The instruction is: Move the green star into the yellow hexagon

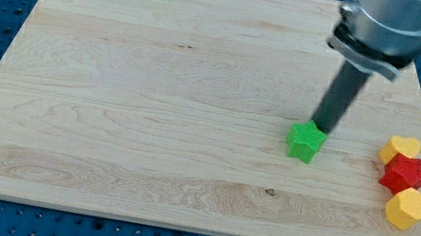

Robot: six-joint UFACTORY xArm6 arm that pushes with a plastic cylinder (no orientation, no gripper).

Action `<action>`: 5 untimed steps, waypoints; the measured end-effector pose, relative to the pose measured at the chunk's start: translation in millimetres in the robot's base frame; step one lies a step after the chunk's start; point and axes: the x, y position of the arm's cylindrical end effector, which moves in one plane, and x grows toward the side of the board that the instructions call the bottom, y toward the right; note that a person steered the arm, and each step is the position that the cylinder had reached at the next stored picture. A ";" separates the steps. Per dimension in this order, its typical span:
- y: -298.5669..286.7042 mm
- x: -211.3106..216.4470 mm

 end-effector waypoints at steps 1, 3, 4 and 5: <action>-32.5 -18.1; -60.2 11.9; -45.3 22.6; -29.8 32.4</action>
